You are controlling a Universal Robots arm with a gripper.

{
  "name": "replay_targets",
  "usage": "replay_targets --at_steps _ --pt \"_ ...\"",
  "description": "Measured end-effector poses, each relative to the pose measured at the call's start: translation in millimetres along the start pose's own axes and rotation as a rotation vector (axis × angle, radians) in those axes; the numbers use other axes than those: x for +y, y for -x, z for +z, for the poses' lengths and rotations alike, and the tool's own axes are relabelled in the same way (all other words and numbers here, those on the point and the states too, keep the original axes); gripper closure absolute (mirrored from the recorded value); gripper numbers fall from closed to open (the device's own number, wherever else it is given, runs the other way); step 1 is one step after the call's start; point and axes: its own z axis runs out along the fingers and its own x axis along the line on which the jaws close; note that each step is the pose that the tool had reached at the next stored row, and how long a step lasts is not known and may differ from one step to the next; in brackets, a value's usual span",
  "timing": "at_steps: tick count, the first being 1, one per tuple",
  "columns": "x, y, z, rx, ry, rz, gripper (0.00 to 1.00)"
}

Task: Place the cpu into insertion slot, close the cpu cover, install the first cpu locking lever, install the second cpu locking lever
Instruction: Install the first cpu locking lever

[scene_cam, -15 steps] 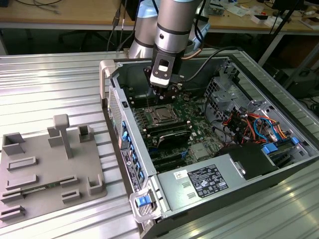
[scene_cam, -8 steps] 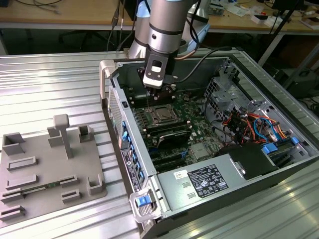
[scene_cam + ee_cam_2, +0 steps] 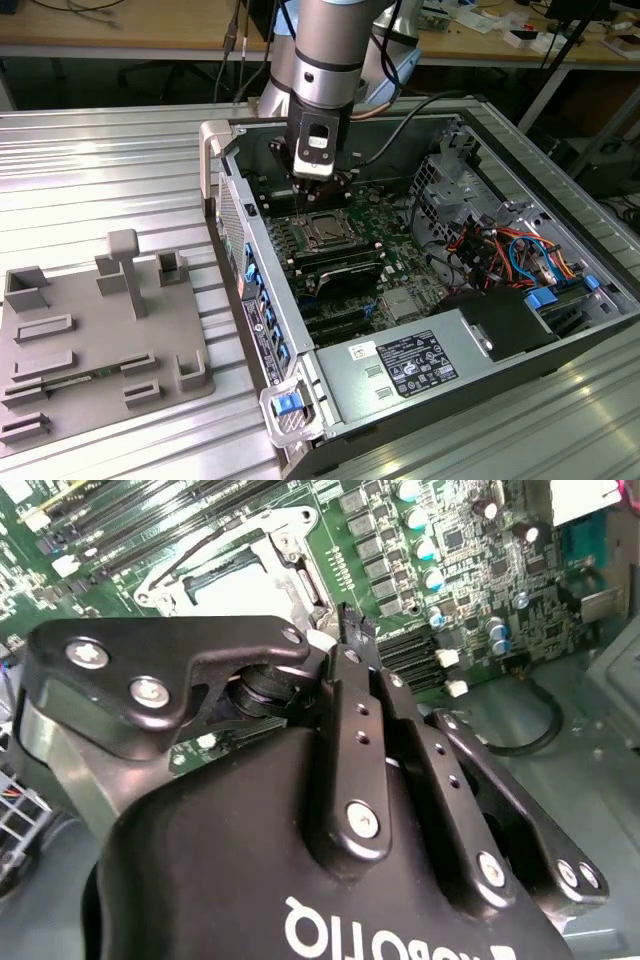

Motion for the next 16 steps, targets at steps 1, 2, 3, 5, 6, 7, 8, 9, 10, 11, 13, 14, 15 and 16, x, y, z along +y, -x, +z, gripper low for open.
replay_targets --at_steps 1,2,3,5,6,7,8,9,10,11,13,14,15,16 --pt "-1.2 -0.9 0.1 0.0001 0.0005 -0.005 0.89" --pt "-2.8 -2.1 0.2 0.0001 0.0009 -0.012 0.89" --pt "-3.8 -2.8 0.3 0.0001 0.0012 -0.016 0.89" --pt "-6.8 -5.0 0.2 0.0001 0.0019 -0.03 0.89" --pt "-8.0 -5.8 0.2 0.0001 0.0022 -0.035 0.89" --pt "-9.1 -6.6 0.2 0.0001 0.0025 -0.039 0.89" --pt "-10.1 -7.4 0.2 0.0001 0.0028 -0.044 0.89" --pt "-10.9 -7.9 0.2 0.0001 0.0031 -0.049 0.89" --pt "-11.5 -8.4 0.4 0.0002 0.0036 -0.056 0.89" --pt "-11.7 -8.6 0.5 0.0002 0.0041 -0.065 0.89" --pt "-11.8 -8.7 0.8 0.0002 0.0064 -0.106 0.89" --pt "-11.8 -8.7 1.0 0.0003 0.0076 -0.124 0.89" --pt "-11.8 -8.7 1.2 0.0003 0.0093 -0.151 0.89" --pt "-11.8 -8.7 1.4 0.0003 0.0104 -0.171 0.89"
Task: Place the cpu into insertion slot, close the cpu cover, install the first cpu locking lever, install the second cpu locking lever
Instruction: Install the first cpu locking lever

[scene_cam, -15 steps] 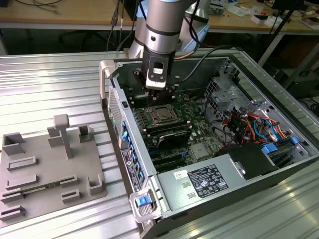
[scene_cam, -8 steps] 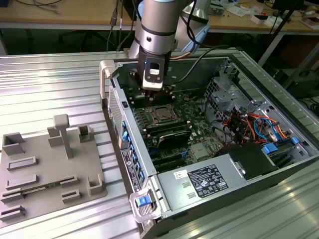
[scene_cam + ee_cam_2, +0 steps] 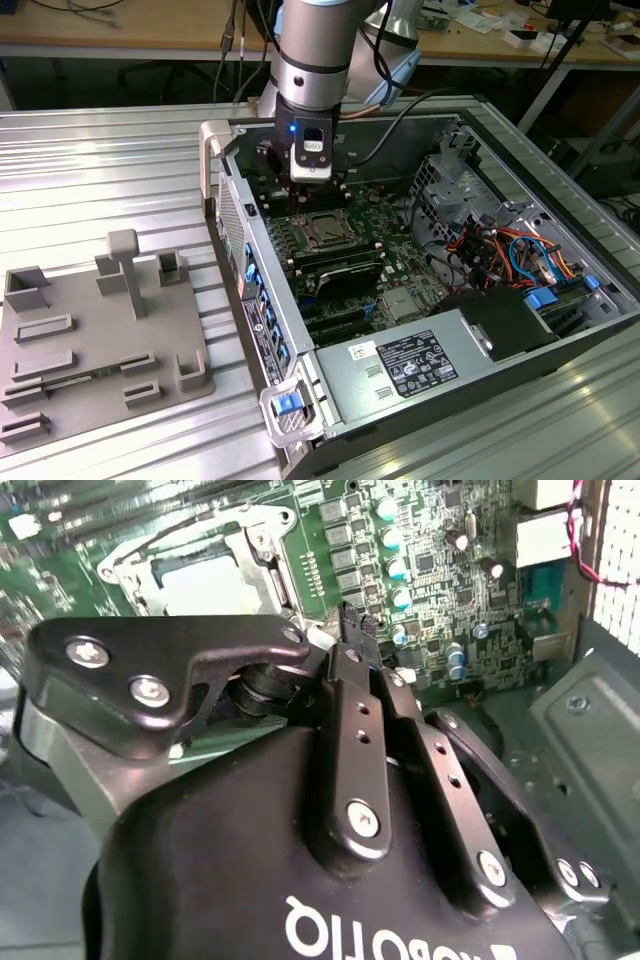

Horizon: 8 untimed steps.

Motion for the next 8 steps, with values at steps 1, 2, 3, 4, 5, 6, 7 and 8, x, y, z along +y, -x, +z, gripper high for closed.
replay_targets --at_steps 1,2,3,4,5,6,7,8 --pt "0.0 0.0 0.2 0.0 0.0011 -0.02 0.89" --pt "0.0 0.0 0.4 0.0001 0.0029 -0.049 0.89" --pt "0.0 -0.1 0.5 0.0002 0.0036 -0.063 0.89" --pt "-0.2 -0.5 0.6 0.0002 0.0042 -0.07 0.89" --pt "-1.0 -2.2 0.7 0.0002 0.0047 -0.079 0.89" --pt "-1.5 -4.2 0.7 0.0003 0.0051 -0.086 0.89" --pt "-1.5 -5.8 0.9 0.0003 0.0058 -0.095 0.89" --pt "-0.9 -7.1 1.0 0.0003 0.0061 -0.101 0.89"
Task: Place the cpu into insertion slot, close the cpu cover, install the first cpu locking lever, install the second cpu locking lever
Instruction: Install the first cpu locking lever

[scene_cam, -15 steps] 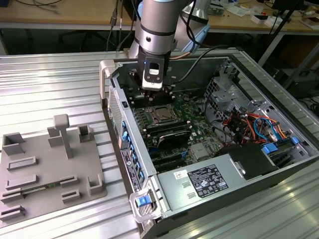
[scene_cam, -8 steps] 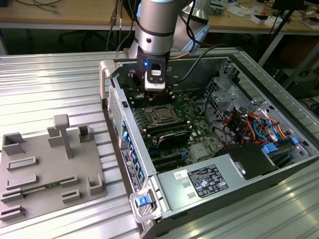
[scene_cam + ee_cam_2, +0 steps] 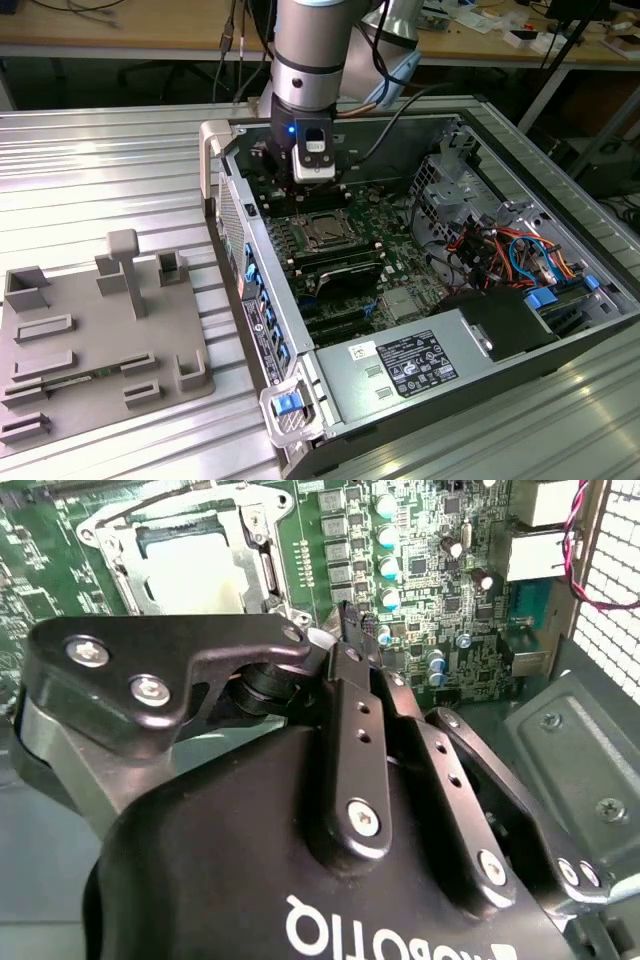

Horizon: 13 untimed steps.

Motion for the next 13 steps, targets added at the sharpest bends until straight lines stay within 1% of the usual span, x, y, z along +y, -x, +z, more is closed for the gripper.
replay_targets --at_steps 1,7,9,11,13 --pt "1.5 -1.3 0.4 0.0 0.0006 -0.009 0.89" --pt "5.6 -4.7 1.5 0.0002 0.0034 -0.056 0.89" --pt "7.4 -6.2 1.8 0.0002 0.0048 -0.081 0.89" --pt "10.3 -8.5 2.5 0.0004 0.0068 -0.114 0.89" --pt "11.5 -9.6 3.0 0.0005 0.0078 -0.132 0.89"
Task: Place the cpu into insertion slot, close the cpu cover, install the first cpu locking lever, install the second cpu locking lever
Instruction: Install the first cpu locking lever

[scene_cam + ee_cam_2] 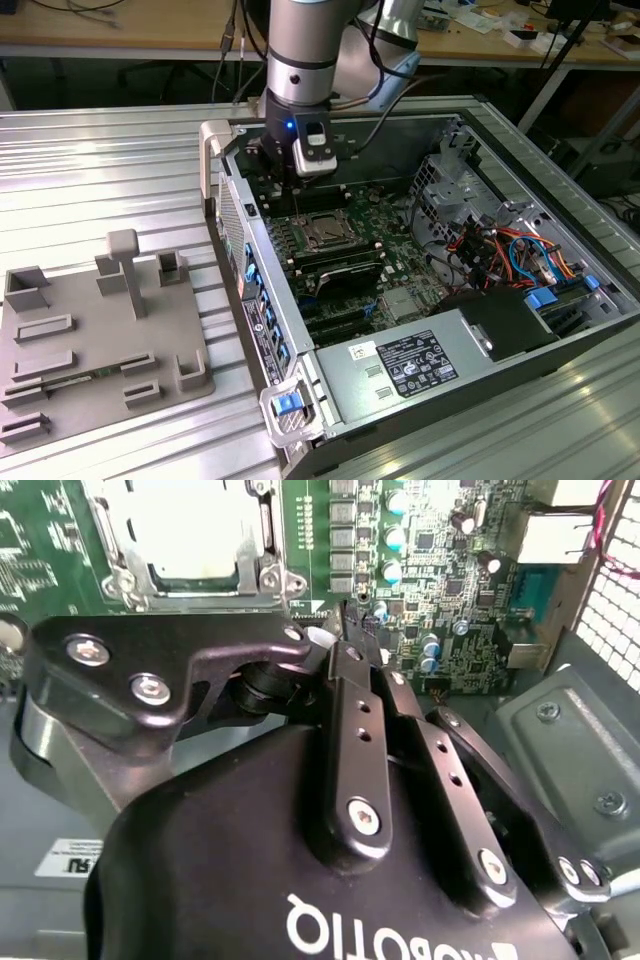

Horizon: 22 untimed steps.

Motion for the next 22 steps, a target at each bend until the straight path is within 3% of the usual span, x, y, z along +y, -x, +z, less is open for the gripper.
replay_targets --at_steps 3,7,14,22 --pt "1.0 -0.7 0.9 0.0003 0.0018 -0.024 0.89" --pt "1.6 -0.8 2.3 0.0005 0.0058 -0.09 0.89" --pt "5.8 -0.3 4.3 0.0007 0.0083 -0.134 0.89" --pt "14.2 12.4 9.2 0.0009 0.0123 -0.202 0.89"
